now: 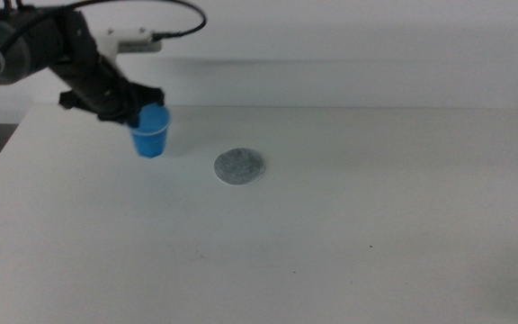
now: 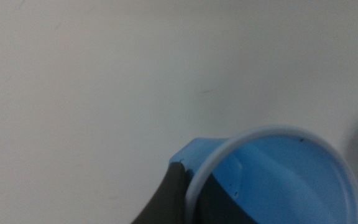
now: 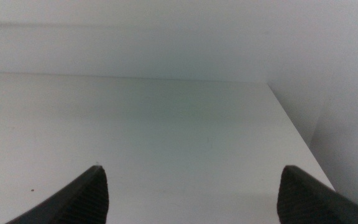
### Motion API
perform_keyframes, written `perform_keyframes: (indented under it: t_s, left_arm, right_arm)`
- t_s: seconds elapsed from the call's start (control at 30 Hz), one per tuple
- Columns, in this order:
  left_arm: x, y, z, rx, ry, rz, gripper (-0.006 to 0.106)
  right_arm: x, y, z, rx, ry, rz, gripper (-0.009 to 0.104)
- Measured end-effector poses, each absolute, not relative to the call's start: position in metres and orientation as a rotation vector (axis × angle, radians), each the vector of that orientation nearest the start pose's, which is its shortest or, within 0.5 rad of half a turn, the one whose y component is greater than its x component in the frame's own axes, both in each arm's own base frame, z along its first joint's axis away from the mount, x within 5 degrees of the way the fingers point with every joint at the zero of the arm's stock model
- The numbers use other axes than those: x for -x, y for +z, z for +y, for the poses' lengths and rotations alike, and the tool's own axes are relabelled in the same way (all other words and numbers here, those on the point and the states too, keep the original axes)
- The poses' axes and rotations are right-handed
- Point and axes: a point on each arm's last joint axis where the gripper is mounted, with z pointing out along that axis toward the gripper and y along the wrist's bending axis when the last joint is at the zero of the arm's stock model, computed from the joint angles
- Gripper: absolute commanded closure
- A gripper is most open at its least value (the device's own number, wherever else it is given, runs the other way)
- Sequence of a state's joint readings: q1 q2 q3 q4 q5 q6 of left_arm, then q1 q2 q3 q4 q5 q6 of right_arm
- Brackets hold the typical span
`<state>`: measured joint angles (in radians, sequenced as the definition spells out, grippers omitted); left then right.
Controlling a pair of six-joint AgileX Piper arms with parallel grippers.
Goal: Place an empty cup on a cup mat.
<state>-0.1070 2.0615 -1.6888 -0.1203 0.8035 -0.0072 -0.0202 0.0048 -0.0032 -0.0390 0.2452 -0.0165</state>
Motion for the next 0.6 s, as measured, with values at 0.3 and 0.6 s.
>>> perform_keyframes:
  t_s: [0.3, 0.6]
  left_arm:
    - [-0.436, 0.237, -0.139, -0.221, -0.288, 2.603, 0.102]
    - [-0.438, 0.211, -0.177, -0.221, -0.361, 2.581, 0.102]
  right_arm:
    - [-0.056, 0.192, -0.002, 0.023, -0.063, 1.731, 0.002]
    - [-0.056, 0.192, -0.002, 0.023, -0.063, 1.731, 0.002]
